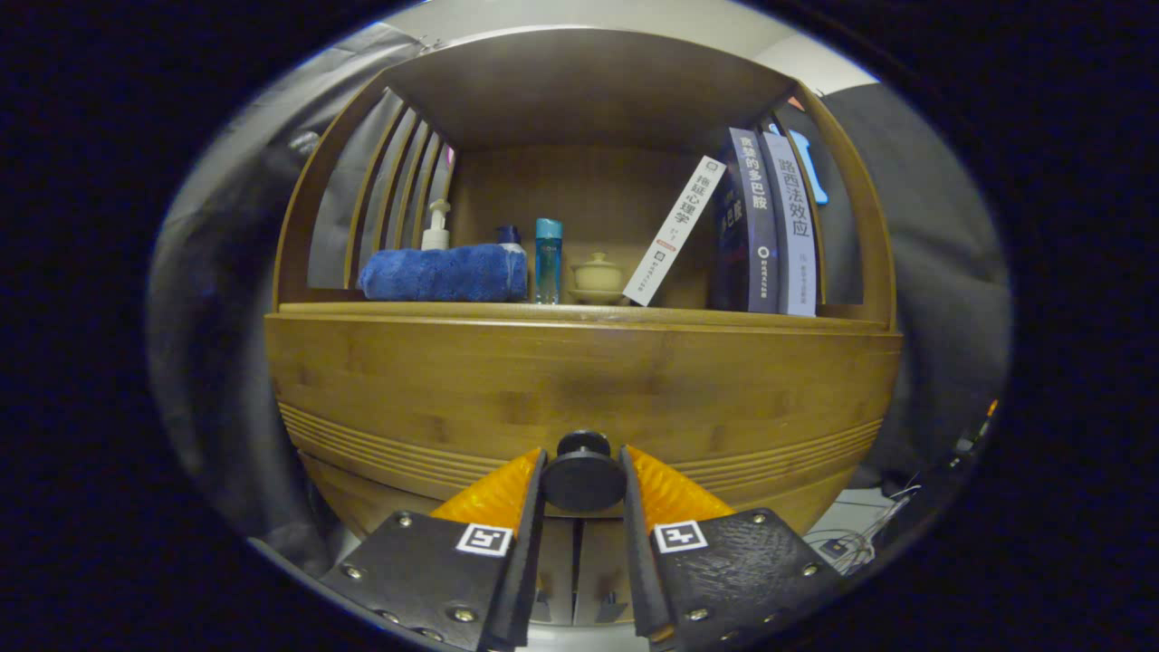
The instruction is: Pull open the drawer, take out the items inside it, and place them on the countertop above the cabinet.
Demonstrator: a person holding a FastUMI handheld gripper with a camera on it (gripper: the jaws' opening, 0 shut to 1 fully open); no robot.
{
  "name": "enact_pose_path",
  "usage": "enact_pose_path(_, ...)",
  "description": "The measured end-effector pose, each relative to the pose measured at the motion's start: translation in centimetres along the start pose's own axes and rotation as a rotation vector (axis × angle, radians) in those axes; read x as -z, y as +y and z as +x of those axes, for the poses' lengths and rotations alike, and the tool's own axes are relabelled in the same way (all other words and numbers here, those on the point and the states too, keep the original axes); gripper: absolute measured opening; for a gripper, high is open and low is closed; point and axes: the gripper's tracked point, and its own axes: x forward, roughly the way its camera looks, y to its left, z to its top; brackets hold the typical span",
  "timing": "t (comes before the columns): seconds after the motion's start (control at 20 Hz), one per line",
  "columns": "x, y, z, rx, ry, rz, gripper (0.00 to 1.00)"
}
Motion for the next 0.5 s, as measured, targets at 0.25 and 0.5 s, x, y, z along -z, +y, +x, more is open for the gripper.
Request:
enact_pose_path(0.25,-0.21,-0.41,0.12,0.083,-0.002,0.091,0.43)
enact_pose_path(0.5,0.34,0.15,-0.1,0.008,0.036,0.094,0.33)
